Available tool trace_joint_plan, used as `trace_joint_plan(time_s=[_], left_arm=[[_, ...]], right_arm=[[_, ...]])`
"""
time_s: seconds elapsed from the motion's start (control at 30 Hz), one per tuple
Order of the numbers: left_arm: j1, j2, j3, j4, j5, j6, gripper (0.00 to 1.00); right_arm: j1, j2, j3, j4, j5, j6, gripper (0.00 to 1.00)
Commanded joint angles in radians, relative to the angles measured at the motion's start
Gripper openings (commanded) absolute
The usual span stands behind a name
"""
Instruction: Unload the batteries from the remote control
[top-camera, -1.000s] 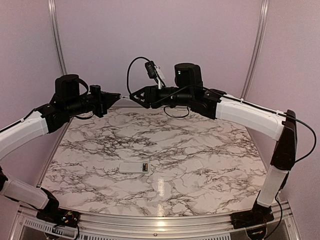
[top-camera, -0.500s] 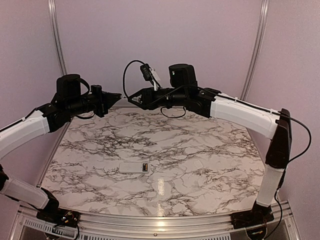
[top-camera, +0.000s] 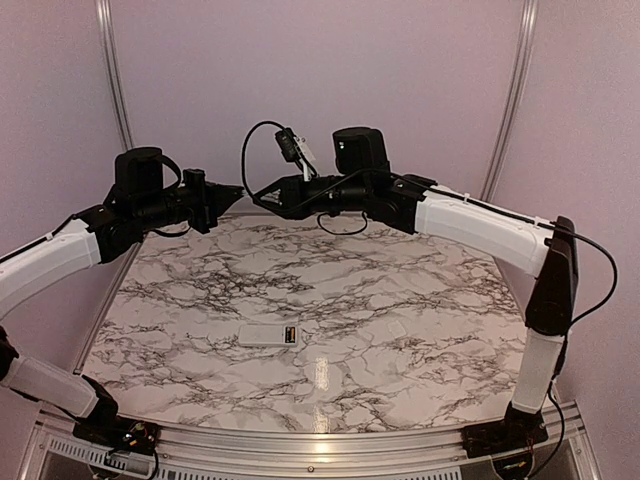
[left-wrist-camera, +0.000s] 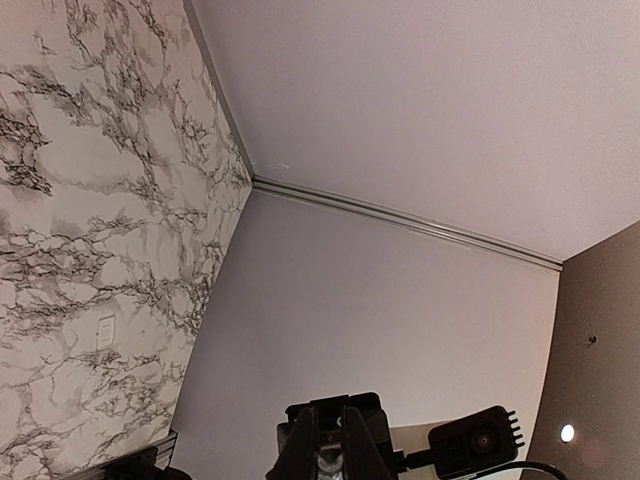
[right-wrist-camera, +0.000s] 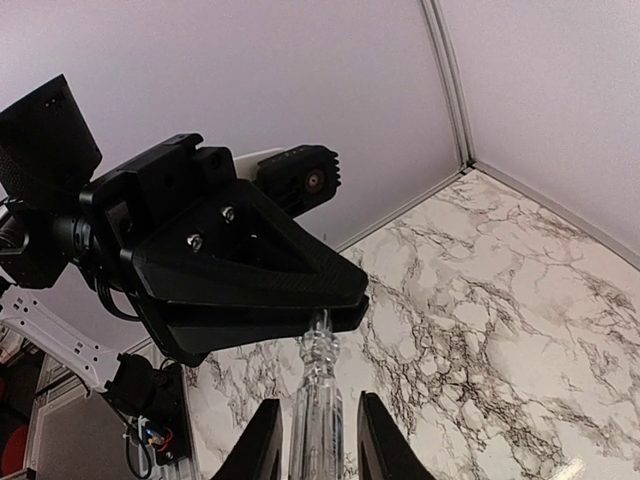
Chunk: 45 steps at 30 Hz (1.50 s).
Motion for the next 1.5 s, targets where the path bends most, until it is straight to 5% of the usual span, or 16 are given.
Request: trace_joint_plan(time_s=[0.0, 0.43, 1.47], left_arm=[[0.001, 0.017, 0.028, -0.003, 0.002, 0.006, 0.0], [0.001, 0.021, 0.031, -0.003, 0.004, 0.009, 0.0], [0.001, 0.012, -0.005, -0.002, 0.022, 0.005, 0.0]], right_arm=[[0.011, 0.023, 0.051, -0.008, -0.009, -0.007, 0.24], [0.011, 0.033, 0.062, -0.016, -0.015, -0.009, 0.15], [0.012, 0.041, 0.076, 0.008, 0.006, 0.013, 0.15]])
